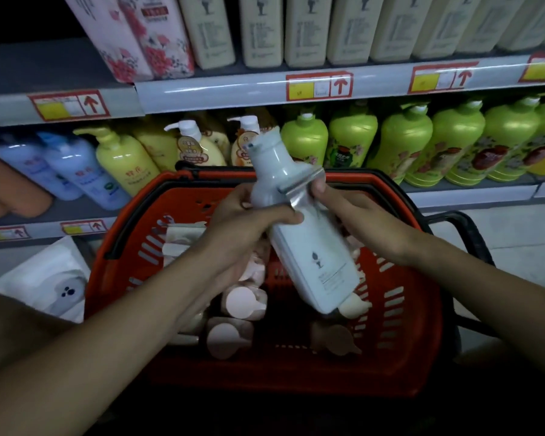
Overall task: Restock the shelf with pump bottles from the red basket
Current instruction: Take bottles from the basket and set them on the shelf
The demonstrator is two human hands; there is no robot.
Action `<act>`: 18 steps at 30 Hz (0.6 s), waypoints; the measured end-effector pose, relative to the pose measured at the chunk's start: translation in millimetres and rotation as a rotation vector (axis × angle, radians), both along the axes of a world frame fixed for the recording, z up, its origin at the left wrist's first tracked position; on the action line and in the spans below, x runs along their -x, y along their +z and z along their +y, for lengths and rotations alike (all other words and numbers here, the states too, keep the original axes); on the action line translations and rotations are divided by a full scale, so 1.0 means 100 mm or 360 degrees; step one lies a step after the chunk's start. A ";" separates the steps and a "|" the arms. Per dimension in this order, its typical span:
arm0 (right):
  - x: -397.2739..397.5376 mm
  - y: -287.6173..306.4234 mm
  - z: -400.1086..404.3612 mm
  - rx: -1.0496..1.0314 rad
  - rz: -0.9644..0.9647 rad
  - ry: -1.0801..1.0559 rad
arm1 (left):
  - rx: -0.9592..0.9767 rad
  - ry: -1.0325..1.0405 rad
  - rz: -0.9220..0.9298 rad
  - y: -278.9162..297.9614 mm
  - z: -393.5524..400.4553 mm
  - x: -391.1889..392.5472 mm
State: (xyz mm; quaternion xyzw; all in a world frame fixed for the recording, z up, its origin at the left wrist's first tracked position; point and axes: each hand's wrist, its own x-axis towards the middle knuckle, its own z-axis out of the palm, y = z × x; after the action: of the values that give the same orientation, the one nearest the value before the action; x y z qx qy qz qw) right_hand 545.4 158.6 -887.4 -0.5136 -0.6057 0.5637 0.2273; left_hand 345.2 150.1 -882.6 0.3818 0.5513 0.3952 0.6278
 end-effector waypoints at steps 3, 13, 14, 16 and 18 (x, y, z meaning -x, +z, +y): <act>-0.02 0.02 -0.06 -0.0015 0.0065 0.0102 | -0.0003 0.0066 -0.0232 0.16 0.14 0.09; 0.12 0.32 -0.11 -0.0056 0.0562 -0.0394 | -0.0375 -0.0097 -0.0066 0.33 0.20 0.21; 0.16 0.38 -0.11 -0.0079 0.0606 -0.0435 | -0.0412 -0.0099 -0.0006 0.37 0.17 0.23; 0.22 0.51 -0.12 -0.0121 0.0683 -0.0514 | -0.0452 -0.0114 0.0022 0.46 0.10 0.25; 0.26 0.64 -0.16 -0.0129 0.0779 -0.0588 | -0.0482 -0.0168 0.0046 0.55 -0.01 0.26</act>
State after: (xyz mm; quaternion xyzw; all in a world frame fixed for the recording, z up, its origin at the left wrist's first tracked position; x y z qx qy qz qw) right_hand 519.2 142.3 -823.2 -0.4546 -0.4514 0.5951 0.4853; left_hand 319.3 149.3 -827.9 0.5063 0.4734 0.4347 0.5750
